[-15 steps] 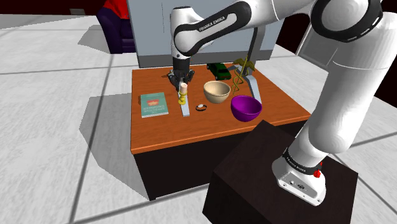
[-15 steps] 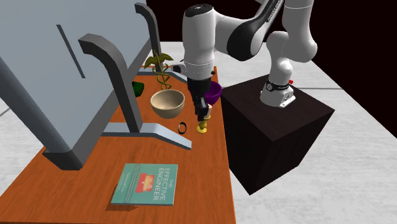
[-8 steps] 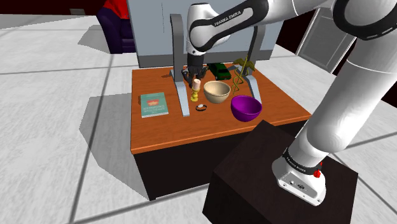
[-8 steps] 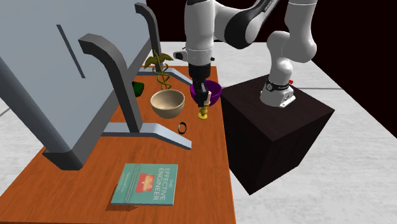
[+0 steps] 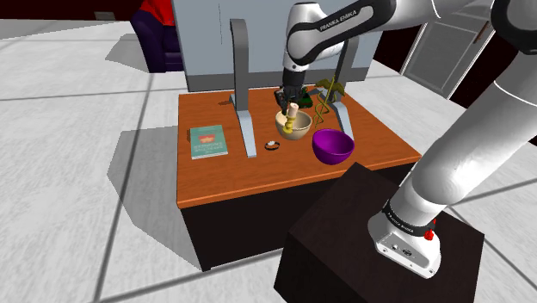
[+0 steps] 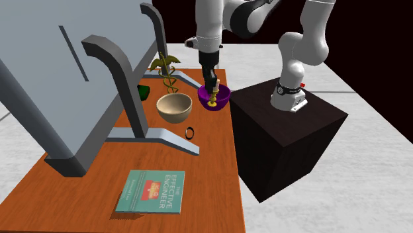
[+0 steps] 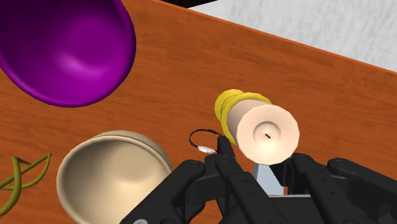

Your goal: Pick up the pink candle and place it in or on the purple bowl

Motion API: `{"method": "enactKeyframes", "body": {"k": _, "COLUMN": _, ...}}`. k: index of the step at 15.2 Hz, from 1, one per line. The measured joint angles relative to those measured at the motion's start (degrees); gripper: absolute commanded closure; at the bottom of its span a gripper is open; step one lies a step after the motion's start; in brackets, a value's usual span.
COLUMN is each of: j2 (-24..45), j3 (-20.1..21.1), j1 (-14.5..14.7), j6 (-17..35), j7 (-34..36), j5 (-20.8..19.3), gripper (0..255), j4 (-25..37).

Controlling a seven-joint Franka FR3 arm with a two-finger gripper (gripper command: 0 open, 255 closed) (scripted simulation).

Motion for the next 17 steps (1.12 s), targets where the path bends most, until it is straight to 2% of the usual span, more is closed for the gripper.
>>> {"method": "enactKeyframes", "body": {"k": 8, "j2": -8.8, "j3": -6.3, "j1": -4.9, "j6": -0.8, "j7": -10.2, "j5": -1.4, "gripper": 255, "j4": -8.2}}
{"method": "enactKeyframes", "body": {"k": 17, "j2": -13.0, "j3": -14.6, "j1": -10.8, "j6": -2.2, "j7": -22.2, "j5": -4.9, "gripper": 255, "j4": -10.9}}
